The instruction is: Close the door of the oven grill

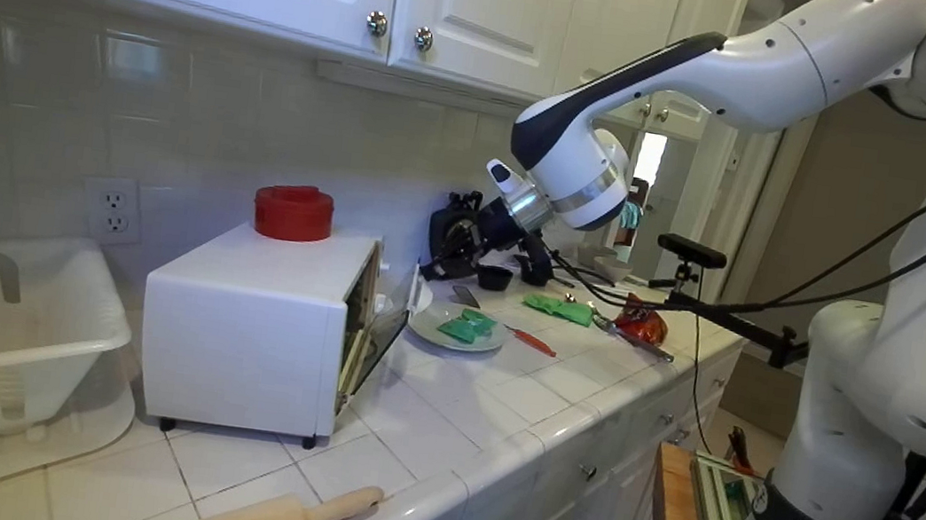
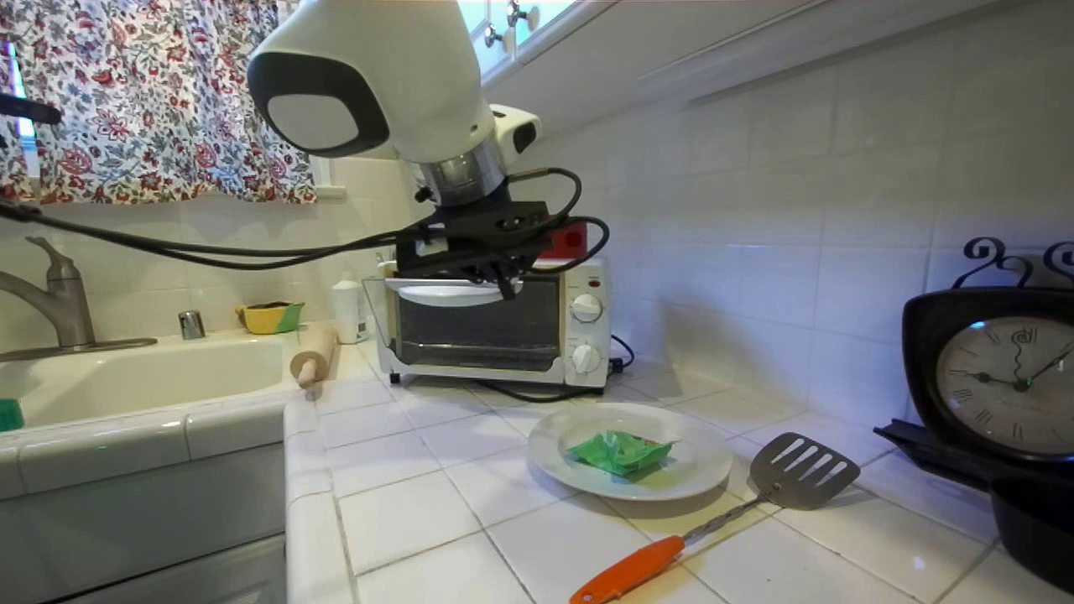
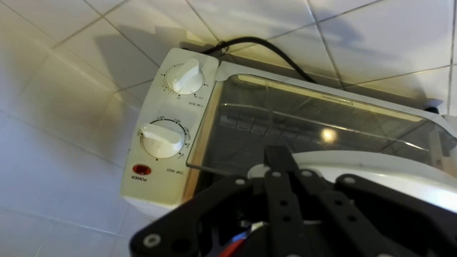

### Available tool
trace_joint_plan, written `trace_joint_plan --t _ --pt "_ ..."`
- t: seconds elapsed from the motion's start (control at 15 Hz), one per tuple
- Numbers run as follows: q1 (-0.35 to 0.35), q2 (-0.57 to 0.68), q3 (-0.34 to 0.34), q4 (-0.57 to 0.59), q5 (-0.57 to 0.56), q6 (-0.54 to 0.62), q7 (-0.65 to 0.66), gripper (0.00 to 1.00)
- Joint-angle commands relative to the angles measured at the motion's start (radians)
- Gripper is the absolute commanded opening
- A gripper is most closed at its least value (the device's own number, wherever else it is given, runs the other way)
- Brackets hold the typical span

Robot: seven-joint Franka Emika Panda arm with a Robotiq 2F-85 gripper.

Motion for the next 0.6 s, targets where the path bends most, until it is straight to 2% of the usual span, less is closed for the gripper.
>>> trace_joint_plan --t 0.0,0.53 --pt "0.015 0.027 -0.003 0.041 0.07 -0.021 -0.076 0.0" --pt "0.027 0.095 0.003 0.114 0.13 -0.014 -0.121 0.0"
